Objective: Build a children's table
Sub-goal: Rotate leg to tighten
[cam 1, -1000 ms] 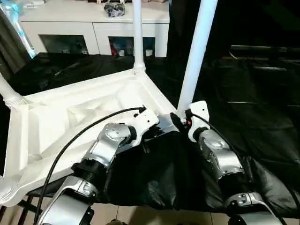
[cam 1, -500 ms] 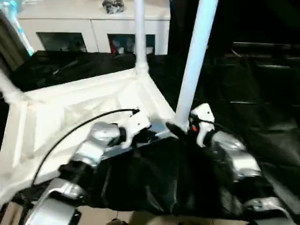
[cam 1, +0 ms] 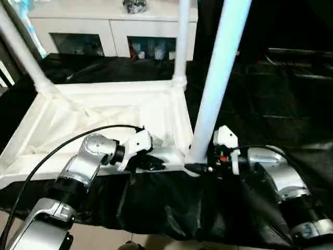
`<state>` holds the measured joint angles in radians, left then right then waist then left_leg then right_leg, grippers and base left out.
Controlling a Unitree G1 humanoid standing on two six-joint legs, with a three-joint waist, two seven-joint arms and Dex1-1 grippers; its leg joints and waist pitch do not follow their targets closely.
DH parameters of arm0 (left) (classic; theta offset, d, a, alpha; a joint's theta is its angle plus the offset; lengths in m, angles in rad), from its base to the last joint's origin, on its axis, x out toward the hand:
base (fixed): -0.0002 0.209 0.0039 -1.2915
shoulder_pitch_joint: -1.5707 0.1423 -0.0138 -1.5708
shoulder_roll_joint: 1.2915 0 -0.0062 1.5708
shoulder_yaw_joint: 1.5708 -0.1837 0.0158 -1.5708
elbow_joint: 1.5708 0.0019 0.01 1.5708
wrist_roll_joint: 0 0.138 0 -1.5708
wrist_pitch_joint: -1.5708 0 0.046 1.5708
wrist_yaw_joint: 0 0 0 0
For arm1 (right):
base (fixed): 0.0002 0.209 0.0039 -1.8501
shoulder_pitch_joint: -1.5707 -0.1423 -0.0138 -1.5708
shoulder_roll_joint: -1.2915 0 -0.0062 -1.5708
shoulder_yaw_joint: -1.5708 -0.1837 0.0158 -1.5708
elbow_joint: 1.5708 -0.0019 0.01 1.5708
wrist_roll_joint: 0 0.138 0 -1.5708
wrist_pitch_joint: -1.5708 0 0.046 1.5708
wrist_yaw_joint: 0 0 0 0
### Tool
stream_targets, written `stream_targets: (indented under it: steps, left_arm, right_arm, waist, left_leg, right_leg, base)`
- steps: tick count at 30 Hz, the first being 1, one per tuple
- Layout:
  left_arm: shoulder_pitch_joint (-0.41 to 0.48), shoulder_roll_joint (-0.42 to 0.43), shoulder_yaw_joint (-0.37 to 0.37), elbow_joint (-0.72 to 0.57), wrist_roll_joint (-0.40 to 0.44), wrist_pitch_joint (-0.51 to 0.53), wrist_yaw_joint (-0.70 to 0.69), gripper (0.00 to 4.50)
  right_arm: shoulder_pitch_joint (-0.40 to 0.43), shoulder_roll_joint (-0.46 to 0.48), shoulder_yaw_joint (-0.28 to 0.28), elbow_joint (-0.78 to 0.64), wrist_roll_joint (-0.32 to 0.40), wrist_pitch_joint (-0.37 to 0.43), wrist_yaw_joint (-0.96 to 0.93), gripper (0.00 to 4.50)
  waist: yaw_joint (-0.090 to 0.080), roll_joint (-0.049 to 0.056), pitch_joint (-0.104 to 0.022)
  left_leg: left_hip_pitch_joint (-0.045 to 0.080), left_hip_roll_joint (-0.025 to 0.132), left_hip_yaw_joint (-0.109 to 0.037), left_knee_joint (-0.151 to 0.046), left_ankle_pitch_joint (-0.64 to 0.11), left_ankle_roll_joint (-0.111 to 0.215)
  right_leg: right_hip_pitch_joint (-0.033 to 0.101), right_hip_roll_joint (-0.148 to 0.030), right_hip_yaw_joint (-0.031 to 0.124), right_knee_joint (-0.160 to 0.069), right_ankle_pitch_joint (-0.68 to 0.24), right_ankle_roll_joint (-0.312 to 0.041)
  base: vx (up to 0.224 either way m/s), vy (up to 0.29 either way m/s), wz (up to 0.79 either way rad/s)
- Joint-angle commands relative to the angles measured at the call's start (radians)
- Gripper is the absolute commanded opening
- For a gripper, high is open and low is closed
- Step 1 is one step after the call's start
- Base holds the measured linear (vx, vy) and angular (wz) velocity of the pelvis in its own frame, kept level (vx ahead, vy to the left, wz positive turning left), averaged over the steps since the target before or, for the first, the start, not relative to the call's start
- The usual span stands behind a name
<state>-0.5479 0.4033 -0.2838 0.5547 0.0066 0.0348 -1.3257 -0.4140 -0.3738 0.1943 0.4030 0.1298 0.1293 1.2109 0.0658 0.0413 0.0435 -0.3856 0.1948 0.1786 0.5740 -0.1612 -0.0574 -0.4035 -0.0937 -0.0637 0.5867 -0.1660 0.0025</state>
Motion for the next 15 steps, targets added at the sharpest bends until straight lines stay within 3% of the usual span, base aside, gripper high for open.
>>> stream_targets:
  steps: [1, 4, 11, 13, 15]
  left_arm:
    - [-0.021, -0.004, 0.012, -0.016, -0.019, -0.016, 0.017, 0.00]
    - [-0.020, -0.002, 0.010, -0.016, -0.018, -0.018, 0.015, 0.00]
    - [-0.027, -0.027, 0.025, -0.004, -0.015, -0.014, 0.079, 0.00]
    - [-0.042, -0.081, 0.035, 0.018, 0.029, 0.016, 0.232, 0.00]
    - [-0.048, -0.109, 0.038, 0.025, 0.047, 0.035, 0.302, 0.00]
  right_arm:
    - [0.008, 0.018, 0.070, -0.033, 0.020, 0.005, 0.074, 2.99]
    - [0.006, 0.020, 0.071, -0.033, 0.021, 0.007, 0.071, 2.75]
    - [0.017, 0.065, 0.030, -0.032, 0.038, 0.011, -0.007, 2.67]
    - [0.002, 0.152, -0.032, 0.024, 0.011, -0.015, -0.224, 2.67]
    - [-0.004, 0.199, -0.063, 0.046, 0.008, -0.019, -0.320, 2.66]
  waist:
    - [0.001, -0.004, -0.065]
    - [0.001, -0.004, -0.065]
    - [0.000, -0.005, -0.064]
    - [-0.007, -0.003, -0.061]
    - [-0.014, -0.006, -0.057]
  left_leg:
    - [0.022, 0.034, -0.002, -0.064, -0.270, 0.047]
    - [0.021, 0.034, -0.002, -0.063, -0.265, 0.049]
    - [0.021, 0.033, -0.003, -0.064, -0.274, 0.042]
    - [0.022, 0.032, -0.005, -0.066, -0.304, 0.017]
    - [0.025, 0.029, -0.007, -0.067, -0.335, -0.004]
  right_leg:
    - [0.047, -0.044, 0.034, -0.057, -0.192, -0.256]
    - [0.047, -0.044, 0.033, -0.057, -0.190, -0.258]
    - [0.046, -0.044, 0.033, -0.059, -0.220, -0.250]
    - [0.041, -0.048, 0.036, -0.064, -0.281, -0.234]
    - [0.036, -0.047, 0.036, -0.072, -0.353, -0.211]
  base:
    - [0.000, 0.000, 0.00]
    - [0.000, 0.000, 0.00]
    - [0.000, 0.000, 0.00]
    - [0.000, 0.000, 0.00]
    - [0.000, 0.000, 0.00]
